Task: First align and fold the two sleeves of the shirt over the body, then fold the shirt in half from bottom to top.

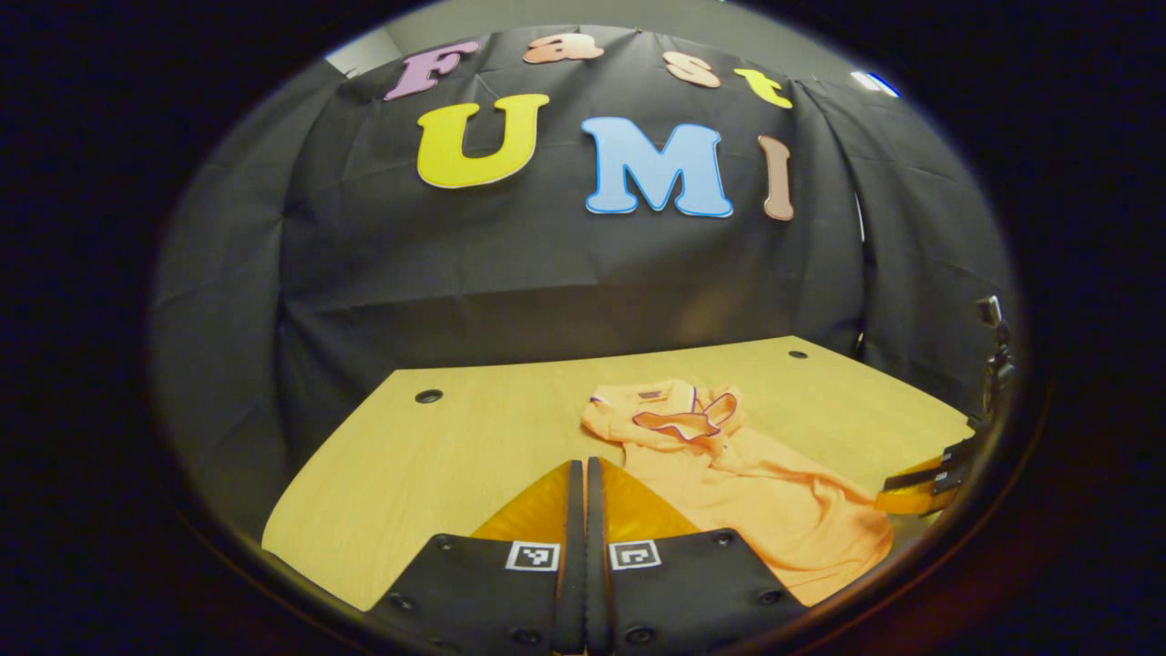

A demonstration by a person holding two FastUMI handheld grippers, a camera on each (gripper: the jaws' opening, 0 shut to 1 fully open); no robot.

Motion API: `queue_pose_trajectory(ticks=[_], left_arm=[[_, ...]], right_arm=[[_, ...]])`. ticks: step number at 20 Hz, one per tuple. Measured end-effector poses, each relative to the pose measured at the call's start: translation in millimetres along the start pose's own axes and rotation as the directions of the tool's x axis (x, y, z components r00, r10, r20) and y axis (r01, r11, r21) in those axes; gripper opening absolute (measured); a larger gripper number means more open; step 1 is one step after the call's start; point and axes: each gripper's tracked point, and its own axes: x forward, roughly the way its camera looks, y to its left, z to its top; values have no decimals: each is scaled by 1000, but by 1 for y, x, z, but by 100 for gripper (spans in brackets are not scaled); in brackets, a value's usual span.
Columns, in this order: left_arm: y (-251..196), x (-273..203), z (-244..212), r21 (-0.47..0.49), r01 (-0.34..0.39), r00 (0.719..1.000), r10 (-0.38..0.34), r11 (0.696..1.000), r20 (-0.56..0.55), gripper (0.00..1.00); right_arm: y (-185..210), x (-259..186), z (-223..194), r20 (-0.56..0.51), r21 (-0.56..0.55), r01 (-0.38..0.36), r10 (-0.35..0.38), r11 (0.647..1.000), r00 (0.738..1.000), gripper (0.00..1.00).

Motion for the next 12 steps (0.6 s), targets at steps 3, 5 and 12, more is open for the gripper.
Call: queue_pose_trajectory(ticks=[3,5,12], left_arm=[[-4,12,4,-10,8,1000,-8,1000,4,7],[-6,20,8,-9,12,1000,-12,1000,8,6],[-10,52,19,4,24,1000,-25,1000,8,7]], right_arm=[[-5,9,-11,-38,17,15,-14,1000,999,39],[-4,13,-10,-41,21,5,-4,1000,999,36],[0,23,0,-58,49,-28,31,998,998,0]])
